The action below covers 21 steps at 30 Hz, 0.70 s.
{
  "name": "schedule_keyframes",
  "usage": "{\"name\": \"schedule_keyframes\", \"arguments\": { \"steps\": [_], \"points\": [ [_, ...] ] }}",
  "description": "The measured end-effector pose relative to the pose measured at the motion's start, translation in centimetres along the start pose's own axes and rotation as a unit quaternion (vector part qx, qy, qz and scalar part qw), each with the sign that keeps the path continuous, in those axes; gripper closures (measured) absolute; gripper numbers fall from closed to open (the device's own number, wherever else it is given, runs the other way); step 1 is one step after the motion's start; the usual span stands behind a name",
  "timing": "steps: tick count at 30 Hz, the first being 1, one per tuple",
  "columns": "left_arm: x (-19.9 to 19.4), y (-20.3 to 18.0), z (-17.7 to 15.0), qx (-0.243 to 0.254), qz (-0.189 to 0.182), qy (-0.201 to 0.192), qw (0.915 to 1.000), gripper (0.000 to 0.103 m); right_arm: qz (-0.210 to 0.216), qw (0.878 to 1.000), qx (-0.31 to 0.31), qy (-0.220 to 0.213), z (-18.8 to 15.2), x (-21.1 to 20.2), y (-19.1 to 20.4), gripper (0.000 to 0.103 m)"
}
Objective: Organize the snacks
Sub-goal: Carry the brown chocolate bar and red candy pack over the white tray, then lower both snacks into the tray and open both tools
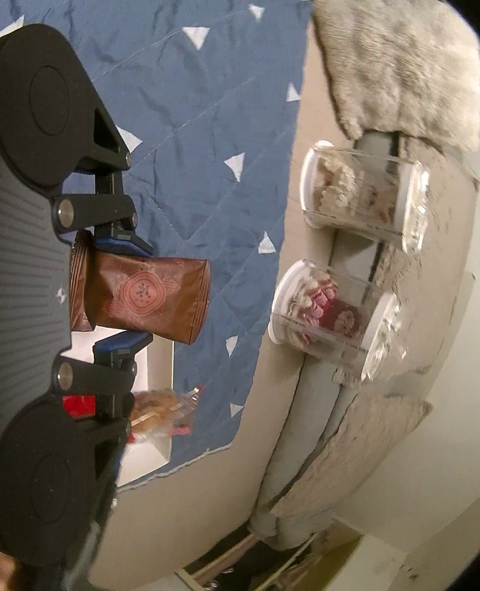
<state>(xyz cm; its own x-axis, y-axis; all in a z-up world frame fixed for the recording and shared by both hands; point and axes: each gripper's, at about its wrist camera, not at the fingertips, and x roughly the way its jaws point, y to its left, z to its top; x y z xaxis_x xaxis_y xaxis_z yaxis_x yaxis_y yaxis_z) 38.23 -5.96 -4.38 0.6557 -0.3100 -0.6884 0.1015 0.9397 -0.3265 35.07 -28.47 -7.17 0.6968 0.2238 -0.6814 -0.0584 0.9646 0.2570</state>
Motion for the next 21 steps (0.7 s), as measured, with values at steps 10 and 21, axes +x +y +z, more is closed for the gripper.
{"name": "schedule_keyframes", "arguments": {
  "steps": [10, 21],
  "points": [
    [2.6, -0.1, -0.1, -0.029, -0.045, 0.019, 0.9984, 0.059, 0.025, 0.996, 0.034, 0.073, -1.1, 6.6, -1.8, 0.063],
    [5.7, -2.0, -1.7, -0.022, -0.055, 0.045, 0.9972, 0.059, -0.050, 0.995, 0.045, 0.074, -2.0, 8.1, -4.8, 0.063]
  ]
}}
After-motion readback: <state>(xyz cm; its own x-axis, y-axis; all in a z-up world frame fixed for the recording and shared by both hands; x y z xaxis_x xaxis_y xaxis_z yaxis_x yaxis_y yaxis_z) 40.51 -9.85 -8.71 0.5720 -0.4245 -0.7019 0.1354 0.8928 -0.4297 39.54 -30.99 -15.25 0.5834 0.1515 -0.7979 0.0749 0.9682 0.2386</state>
